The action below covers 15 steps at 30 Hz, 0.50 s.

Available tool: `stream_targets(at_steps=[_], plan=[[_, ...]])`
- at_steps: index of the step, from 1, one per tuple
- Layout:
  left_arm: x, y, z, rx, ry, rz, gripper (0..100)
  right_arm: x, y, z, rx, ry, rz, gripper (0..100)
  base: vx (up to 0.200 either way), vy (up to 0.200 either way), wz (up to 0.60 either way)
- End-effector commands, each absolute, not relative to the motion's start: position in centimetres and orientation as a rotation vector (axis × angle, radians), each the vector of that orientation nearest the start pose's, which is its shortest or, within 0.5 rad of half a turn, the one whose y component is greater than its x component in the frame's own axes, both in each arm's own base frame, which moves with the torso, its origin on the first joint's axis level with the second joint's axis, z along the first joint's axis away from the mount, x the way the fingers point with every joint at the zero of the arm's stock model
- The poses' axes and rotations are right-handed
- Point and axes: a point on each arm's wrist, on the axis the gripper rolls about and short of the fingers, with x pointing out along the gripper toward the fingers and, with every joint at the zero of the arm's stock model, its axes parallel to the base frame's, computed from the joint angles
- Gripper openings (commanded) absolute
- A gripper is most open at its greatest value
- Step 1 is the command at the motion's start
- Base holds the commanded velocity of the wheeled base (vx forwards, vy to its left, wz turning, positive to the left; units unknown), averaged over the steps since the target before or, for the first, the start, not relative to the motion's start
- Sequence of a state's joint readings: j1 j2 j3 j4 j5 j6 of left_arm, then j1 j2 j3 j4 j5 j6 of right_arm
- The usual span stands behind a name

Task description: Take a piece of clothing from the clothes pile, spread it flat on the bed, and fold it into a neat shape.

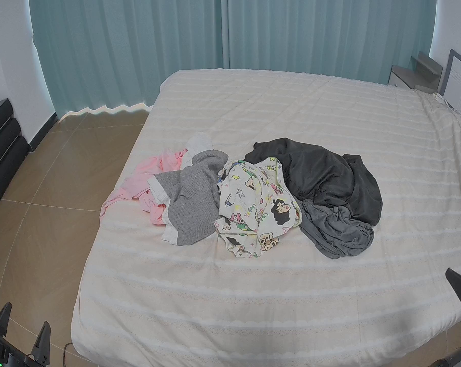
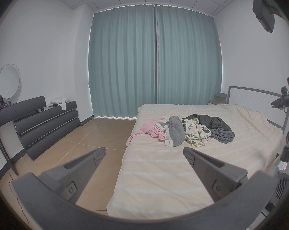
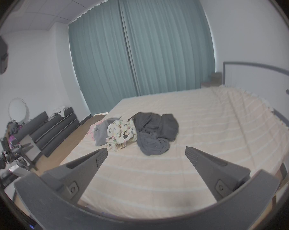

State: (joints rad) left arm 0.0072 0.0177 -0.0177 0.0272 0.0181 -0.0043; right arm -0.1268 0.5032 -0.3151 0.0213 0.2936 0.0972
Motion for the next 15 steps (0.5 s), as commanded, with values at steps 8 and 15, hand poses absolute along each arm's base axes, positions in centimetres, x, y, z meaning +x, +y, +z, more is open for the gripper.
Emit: stream_targets(at_steps=[8,15], plan=[[-2.4,0.0,7.5,-0.005,0.018,0.026,100,23.4,8.3,16.0,0.535,0.720,0.449,100,0.000,0.000,0.00],[-2.4,0.0,7.5,-0.005,0.018,0.026,100,28.4,12.7,13.1,0.608,0.842,0.424,100,0.000,0.000,0.00]])
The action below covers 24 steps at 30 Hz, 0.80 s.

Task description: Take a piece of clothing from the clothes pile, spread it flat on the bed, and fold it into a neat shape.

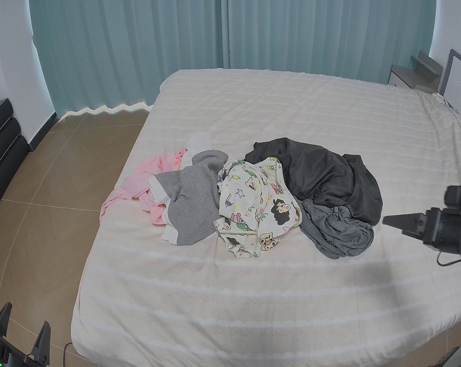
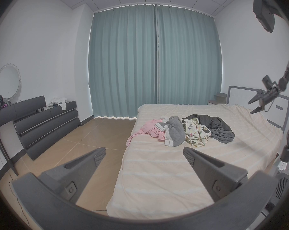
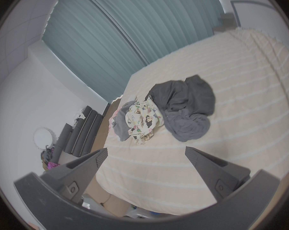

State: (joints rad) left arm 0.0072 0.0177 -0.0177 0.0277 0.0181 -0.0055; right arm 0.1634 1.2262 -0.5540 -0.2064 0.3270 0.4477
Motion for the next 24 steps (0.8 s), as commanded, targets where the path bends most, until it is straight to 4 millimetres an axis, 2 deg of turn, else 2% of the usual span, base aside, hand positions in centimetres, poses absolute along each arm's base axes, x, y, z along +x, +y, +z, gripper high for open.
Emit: stream_targets(at_steps=[1,2,3,5,6,7,8,13,16,19,24], plan=[[-2.4,0.0,7.5,-0.005,0.018,0.026,100,28.9,13.8,12.7,0.624,0.850,0.399,100,0.000,0.000,0.00],[-2.4,0.0,7.5,-0.005,0.018,0.026,100,29.1,14.1,12.6,0.629,0.848,0.387,100,0.000,0.000,0.00],[-2.4,0.0,7.5,-0.005,0.018,0.026,100,29.7,16.0,11.9,0.666,0.837,0.332,100,0.000,0.000,0.00],[-2.4,0.0,7.5,-0.005,0.018,0.026,100,30.0,17.4,11.5,0.697,0.808,0.290,100,0.000,0.000,0.00],[-2.4,0.0,7.5,-0.005,0.018,0.026,100,30.0,17.5,11.5,0.697,0.806,0.286,100,0.000,0.000,0.00],[-2.4,0.0,7.5,-0.005,0.018,0.026,100,30.1,18.9,10.9,0.695,0.781,0.267,100,0.000,0.000,0.00],[-2.4,0.0,7.5,-0.005,0.018,0.026,100,30.1,19.0,10.8,0.693,0.780,0.266,100,0.000,0.000,0.00],[-2.4,0.0,7.5,-0.005,0.018,0.026,100,31.4,22.3,10.7,0.632,0.746,0.299,100,0.000,0.000,0.00],[-2.4,0.0,7.5,-0.005,0.018,0.026,100,32.7,24.0,9.9,0.571,0.775,0.236,100,0.000,0.000,0.00],[-2.4,0.0,7.5,-0.005,0.018,0.026,100,33.6,24.5,9.7,0.544,0.781,0.185,100,0.000,0.000,0.00],[-2.4,0.0,7.5,-0.005,0.018,0.026,100,33.3,24.3,9.3,0.526,0.803,0.165,100,0.000,0.000,0.00]])
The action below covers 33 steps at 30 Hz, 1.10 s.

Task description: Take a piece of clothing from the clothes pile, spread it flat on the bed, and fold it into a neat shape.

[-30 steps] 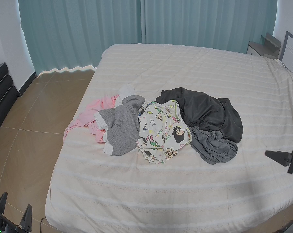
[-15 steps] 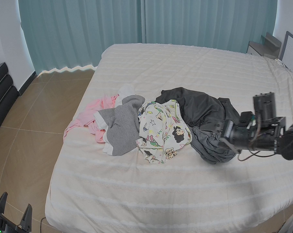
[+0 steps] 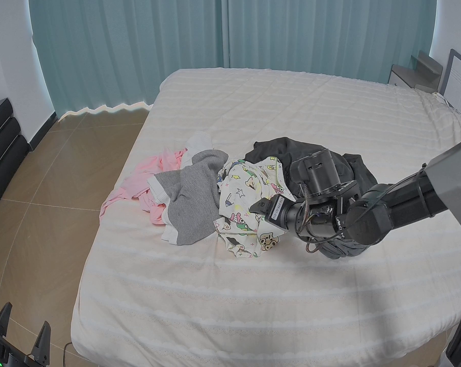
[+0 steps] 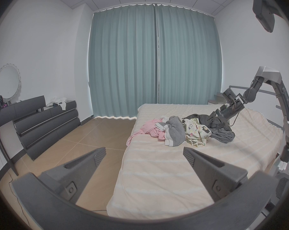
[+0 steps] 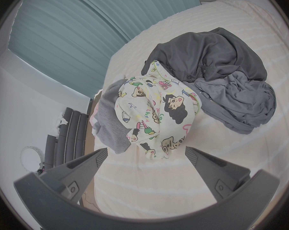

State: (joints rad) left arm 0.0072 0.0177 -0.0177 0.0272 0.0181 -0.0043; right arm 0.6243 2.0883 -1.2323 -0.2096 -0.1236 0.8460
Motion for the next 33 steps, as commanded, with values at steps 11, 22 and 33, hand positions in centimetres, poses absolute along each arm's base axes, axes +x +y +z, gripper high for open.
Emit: stream_targets(at_steps=[11,22,33], plan=[[-2.4,0.0,7.5,-0.005,0.018,0.026,100,33.8,24.8,6.1,0.479,0.849,0.114,100,0.000,0.000,0.00],[-2.4,0.0,7.5,-0.005,0.018,0.026,100,36.6,26.8,4.2,0.467,0.780,0.080,100,0.000,0.000,0.00],[-2.4,0.0,7.5,-0.005,0.018,0.026,100,37.4,28.2,2.4,0.345,0.744,0.077,0,0.000,0.000,0.00]])
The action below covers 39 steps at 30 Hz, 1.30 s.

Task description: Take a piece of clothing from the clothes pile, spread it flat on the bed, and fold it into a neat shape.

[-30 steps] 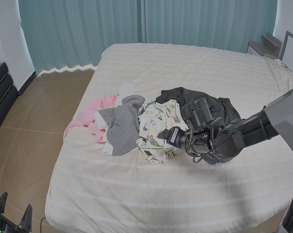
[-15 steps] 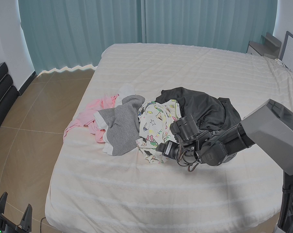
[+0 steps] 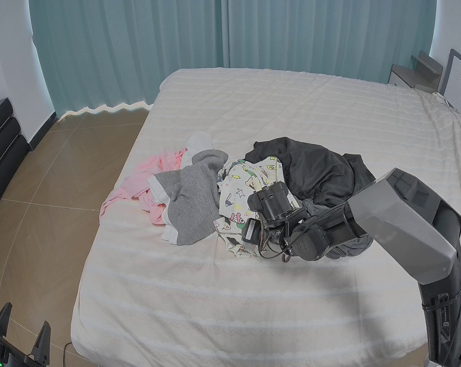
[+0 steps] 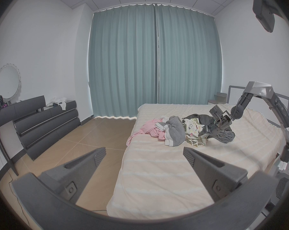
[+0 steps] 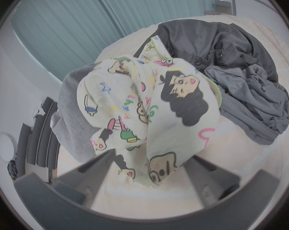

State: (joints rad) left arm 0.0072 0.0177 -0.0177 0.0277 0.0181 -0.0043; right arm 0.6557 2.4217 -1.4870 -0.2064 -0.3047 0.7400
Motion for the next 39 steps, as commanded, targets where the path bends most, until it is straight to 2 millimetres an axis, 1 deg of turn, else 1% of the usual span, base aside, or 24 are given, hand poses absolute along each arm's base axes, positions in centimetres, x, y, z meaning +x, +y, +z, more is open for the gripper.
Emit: stream_targets(at_steps=[1,2,5,10,12,14,15,16,17,18,19,20,21,22,24,25,26,27,30,32,34,35,39], plan=[[-2.4,0.0,7.5,-0.005,0.018,0.026,100,37.4,28.1,2.2,0.339,0.747,0.076,0,0.000,0.000,0.00],[-2.4,0.0,7.5,-0.005,0.018,0.026,100,37.4,28.1,1.9,0.328,0.745,0.069,0,0.000,0.000,0.00],[-2.4,0.0,7.5,-0.005,0.018,0.026,100,37.6,27.9,2.0,0.321,0.730,0.046,0,0.000,0.000,0.00],[-2.4,0.0,7.5,-0.005,0.018,0.026,100,36.9,26.8,3.9,0.333,0.713,0.033,0,0.000,0.000,0.00],[-2.4,0.0,7.5,-0.005,0.018,0.026,100,35.8,25.9,5.6,0.346,0.705,0.046,0,0.000,0.000,0.00],[-2.4,0.0,7.5,-0.005,0.018,0.026,100,35.1,25.4,7.0,0.367,0.681,0.061,0,0.000,0.000,0.00],[-2.4,0.0,7.5,-0.005,0.018,0.026,100,34.6,25.0,8.0,0.381,0.660,0.074,0,0.000,0.000,0.00],[-2.4,0.0,7.5,-0.005,0.018,0.026,100,34.4,24.8,8.5,0.388,0.650,0.080,0,0.000,0.000,0.00],[-2.4,0.0,7.5,-0.005,0.018,0.026,100,33.6,24.3,10.0,0.413,0.615,0.102,0,0.000,0.000,0.00],[-2.4,0.0,7.5,-0.005,0.018,0.026,100,33.0,23.9,11.0,0.433,0.590,0.121,0,0.000,0.000,0.00],[-2.4,0.0,7.5,-0.005,0.018,0.026,100,32.6,23.5,11.8,0.447,0.573,0.134,0,0.000,0.000,0.00],[-2.4,0.0,7.5,-0.005,0.018,0.026,100,32.6,23.4,11.9,0.450,0.570,0.135,0,0.000,0.000,0.00],[-2.4,0.0,7.5,-0.005,0.018,0.026,100,31.7,22.4,13.4,0.475,0.539,0.155,0,0.000,0.000,0.00],[-2.4,0.0,7.5,-0.005,0.018,0.026,100,31.2,21.9,14.2,0.489,0.522,0.168,0,0.000,0.000,0.00],[-2.4,0.0,7.5,-0.005,0.018,0.026,100,31.0,21.8,14.4,0.493,0.518,0.173,0,0.000,0.000,0.00],[-2.4,0.0,7.5,-0.005,0.018,0.026,100,30.0,20.9,16.2,0.519,0.480,0.204,0,0.000,0.000,0.00],[-2.4,0.0,7.5,-0.005,0.018,0.026,100,30.0,20.9,16.2,0.519,0.480,0.204,0,0.000,0.000,0.00],[-2.4,0.0,7.5,-0.005,0.018,0.026,100,29.2,20.0,17.8,0.534,0.449,0.231,0,0.000,0.000,0.00],[-2.4,0.0,7.5,-0.005,0.018,0.026,100,28.3,19.3,19.4,0.546,0.418,0.258,0,0.000,0.000,0.00],[-2.4,0.0,7.5,-0.005,0.018,0.026,100,27.7,18.7,19.9,0.542,0.411,0.262,0,0.000,0.000,0.00],[-2.4,0.0,7.5,-0.005,0.018,0.026,100,27.0,18.0,19.6,0.531,0.428,0.261,0,0.000,0.000,0.00],[-2.4,0.0,7.5,-0.005,0.018,0.026,100,26.7,17.7,19.2,0.524,0.446,0.262,0,0.000,0.000,0.00],[-2.4,0.0,7.5,-0.005,0.018,0.026,100,25.2,16.6,16.4,0.486,0.564,0.268,0,0.000,0.000,0.00]])
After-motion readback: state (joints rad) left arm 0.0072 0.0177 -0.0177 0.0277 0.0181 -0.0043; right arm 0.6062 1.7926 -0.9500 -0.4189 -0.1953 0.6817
